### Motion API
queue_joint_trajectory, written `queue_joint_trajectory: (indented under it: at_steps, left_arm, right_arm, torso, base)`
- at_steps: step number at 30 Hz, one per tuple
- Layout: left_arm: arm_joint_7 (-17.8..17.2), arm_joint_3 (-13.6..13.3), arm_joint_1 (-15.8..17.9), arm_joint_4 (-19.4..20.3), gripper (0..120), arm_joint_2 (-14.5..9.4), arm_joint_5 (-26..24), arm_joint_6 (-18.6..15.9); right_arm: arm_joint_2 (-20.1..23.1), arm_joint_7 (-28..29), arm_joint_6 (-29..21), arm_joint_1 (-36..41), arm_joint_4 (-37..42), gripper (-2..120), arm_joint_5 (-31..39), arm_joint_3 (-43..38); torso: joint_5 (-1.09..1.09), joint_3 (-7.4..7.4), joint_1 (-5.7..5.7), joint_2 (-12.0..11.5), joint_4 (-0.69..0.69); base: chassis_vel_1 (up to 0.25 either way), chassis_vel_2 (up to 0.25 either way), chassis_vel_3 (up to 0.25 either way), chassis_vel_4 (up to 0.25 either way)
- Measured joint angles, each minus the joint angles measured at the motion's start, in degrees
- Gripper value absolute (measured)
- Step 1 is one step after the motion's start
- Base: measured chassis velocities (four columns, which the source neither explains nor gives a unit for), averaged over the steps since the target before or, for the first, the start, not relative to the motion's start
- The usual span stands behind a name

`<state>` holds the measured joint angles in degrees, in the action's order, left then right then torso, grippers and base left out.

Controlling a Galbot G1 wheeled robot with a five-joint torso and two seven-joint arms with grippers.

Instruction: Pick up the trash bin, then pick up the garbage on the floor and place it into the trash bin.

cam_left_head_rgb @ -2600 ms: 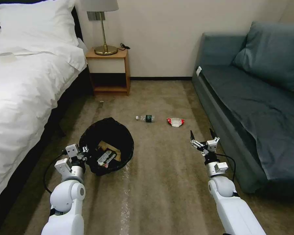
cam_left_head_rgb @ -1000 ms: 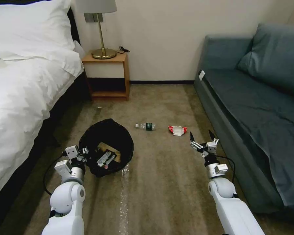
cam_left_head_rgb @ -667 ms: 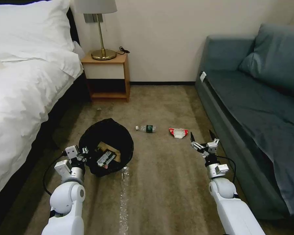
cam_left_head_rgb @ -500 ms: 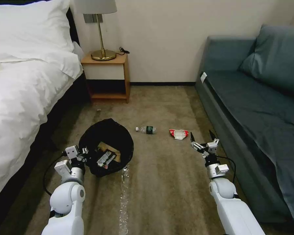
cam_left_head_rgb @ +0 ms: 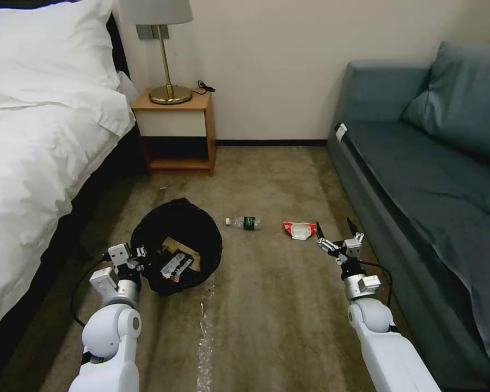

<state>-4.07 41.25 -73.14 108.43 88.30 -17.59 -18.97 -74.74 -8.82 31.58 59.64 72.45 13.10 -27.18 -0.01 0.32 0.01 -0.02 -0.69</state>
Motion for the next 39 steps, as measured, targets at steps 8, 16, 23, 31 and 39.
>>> queue_joint_trajectory:
  at_steps: [8,16,23,31,39]
  left_arm:
    - [-0.01,0.02,0.15,0.01,4,0.04,-0.01,0.03]
    - [0.00,0.01,0.11,0.04,4,0.06,-0.01,0.06]
    - [0.00,0.09,-0.33,0.25,4,0.05,-0.03,0.15]
    - [0.00,0.10,-0.36,0.42,4,0.10,0.01,0.17]
    - [-0.02,0.10,-0.32,0.42,4,0.16,0.09,0.17]
  right_arm:
    - [-0.04,-0.45,0.43,-0.02,-0.69,98,-0.01,-0.04]
    - [-0.12,-0.69,0.60,0.12,-0.83,98,-0.08,-0.20]
    - [-0.12,-0.86,0.82,0.46,-0.84,98,-0.12,-0.37]
    - [-0.15,-1.07,1.15,0.59,-1.02,98,-0.13,-0.50]
    - [-0.04,-1.26,1.25,0.58,-1.31,98,-0.10,-0.62]
  torso:
    - [0.00,0.00,0.00,0.00,0.00]
    - [0.00,0.00,0.00,0.00,0.00]
    - [0.00,0.00,0.00,0.00,0.00]
    - [0.00,0.00,0.00,0.00,0.00]
    - [0.00,0.00,0.00,0.00,0.00]
  base:
    - [-0.068,0.077,0.072,-0.067]
    - [-0.085,0.078,0.075,-0.081]
    - [-0.076,0.065,0.064,-0.064]
    - [-0.064,0.063,0.067,-0.055]
    - [-0.079,0.082,0.080,-0.073]
